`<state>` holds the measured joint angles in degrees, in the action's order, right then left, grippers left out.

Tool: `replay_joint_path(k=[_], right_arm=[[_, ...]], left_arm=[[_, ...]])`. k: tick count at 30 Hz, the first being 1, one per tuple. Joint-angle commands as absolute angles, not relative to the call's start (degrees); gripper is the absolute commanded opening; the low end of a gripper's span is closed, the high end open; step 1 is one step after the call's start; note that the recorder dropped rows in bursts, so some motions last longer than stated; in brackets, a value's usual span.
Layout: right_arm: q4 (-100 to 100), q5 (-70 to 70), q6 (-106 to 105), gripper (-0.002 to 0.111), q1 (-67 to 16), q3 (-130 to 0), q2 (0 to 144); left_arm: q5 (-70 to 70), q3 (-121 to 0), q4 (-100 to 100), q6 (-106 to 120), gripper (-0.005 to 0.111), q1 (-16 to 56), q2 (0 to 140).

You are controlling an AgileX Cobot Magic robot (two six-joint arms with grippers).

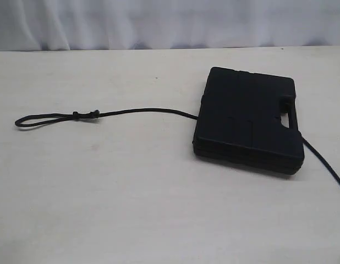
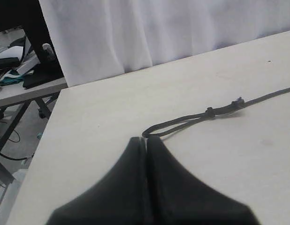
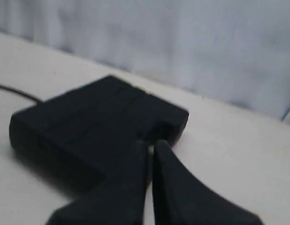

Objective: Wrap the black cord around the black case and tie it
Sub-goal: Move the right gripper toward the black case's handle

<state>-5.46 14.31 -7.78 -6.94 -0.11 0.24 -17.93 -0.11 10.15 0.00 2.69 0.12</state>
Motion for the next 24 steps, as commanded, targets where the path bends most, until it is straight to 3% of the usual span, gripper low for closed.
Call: replay_joint_path(k=[1, 7, 11, 14, 16, 19, 24], right_arm=[[-6.61, -7.5, -8.13, 0.004, -6.76, 0.0, 0.0], [-6.61, -35.81, -7.59, 0.004, -6.76, 0.0, 0.0], [-6.2, -52.15, 5.52, 0.004, -6.76, 0.0, 0.0], [-4.64, -56.38, 12.86, 0.004, -6.76, -0.56, 0.0], [-2.14, -52.43, 13.26, 0.004, -6.76, -4.3, 0.0], [0.0, -33.99, 13.26, 0.01, -6.76, -14.08, 1.85], [-0.46, -11.34, 13.26, 0.047, -6.76, -32.35, 12.91]], left_arm=[[-17.7, 0.0, 9.78, 0.0, 0.0, 2.7, 0.0], [-17.7, 0.0, 9.78, 0.0, 0.0, 2.7, 0.0], [-17.7, 0.0, 9.78, 0.0, 0.0, 2.7, 0.0], [-17.7, 0.0, 9.78, 0.0, 0.0, 2.7, 0.0], [-17.7, 0.0, 9.78, 0.0, 0.0, 2.7, 0.0], [-17.7, 0.0, 9.78, 0.0, 0.0, 2.7, 0.0], [-17.7, 0.0, 9.78, 0.0, 0.0, 2.7, 0.0]])
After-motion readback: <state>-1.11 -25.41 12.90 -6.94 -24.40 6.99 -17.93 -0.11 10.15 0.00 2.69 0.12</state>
